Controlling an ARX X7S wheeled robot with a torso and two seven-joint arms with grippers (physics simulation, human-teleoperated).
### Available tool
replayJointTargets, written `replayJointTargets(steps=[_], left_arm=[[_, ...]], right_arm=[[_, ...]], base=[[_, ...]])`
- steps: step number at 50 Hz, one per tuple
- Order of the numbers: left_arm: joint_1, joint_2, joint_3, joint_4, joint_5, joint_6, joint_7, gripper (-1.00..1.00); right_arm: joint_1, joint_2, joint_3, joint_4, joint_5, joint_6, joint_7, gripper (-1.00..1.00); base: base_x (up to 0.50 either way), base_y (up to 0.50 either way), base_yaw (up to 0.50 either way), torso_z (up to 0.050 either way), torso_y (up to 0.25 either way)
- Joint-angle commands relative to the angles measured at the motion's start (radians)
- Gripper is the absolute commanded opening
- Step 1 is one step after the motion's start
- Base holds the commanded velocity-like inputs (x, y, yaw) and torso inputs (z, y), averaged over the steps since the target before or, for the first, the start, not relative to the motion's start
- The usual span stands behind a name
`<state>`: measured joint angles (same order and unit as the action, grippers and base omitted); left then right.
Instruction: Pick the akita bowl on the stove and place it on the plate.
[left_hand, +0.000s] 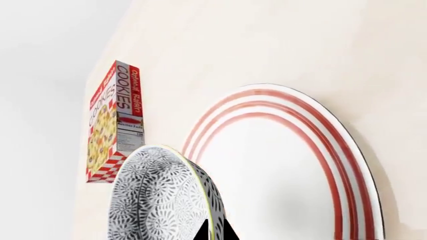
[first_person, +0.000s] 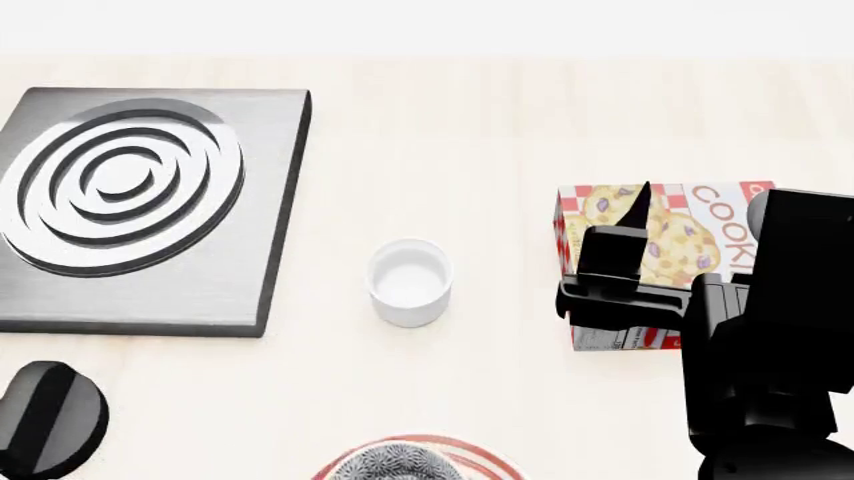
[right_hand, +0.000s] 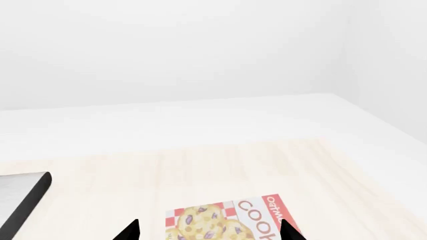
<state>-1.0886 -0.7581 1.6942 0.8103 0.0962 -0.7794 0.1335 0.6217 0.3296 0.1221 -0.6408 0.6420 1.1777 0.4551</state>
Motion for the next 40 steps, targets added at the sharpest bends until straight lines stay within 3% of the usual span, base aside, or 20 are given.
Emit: replayJointTargets(steps=[1,40], left_arm=[[0.013,0.028,-0.019,0.0,0.052,-0.003,0.003,-1.0],[0.052,0.047,-0.029,-0.076,0.045,0.022,-0.029,-1.0]], right_arm=[[0.0,-0.018,0.021,0.002,-0.016,-0.003,-0.017,1.0],[-0.002,-0.009,0.016,0.006,0.001,-0.013,-0.003,1.0]], base=[[0.0,0.0,0.0,0.0,0.0],[0.0,0.0,0.0,0.0,0.0]])
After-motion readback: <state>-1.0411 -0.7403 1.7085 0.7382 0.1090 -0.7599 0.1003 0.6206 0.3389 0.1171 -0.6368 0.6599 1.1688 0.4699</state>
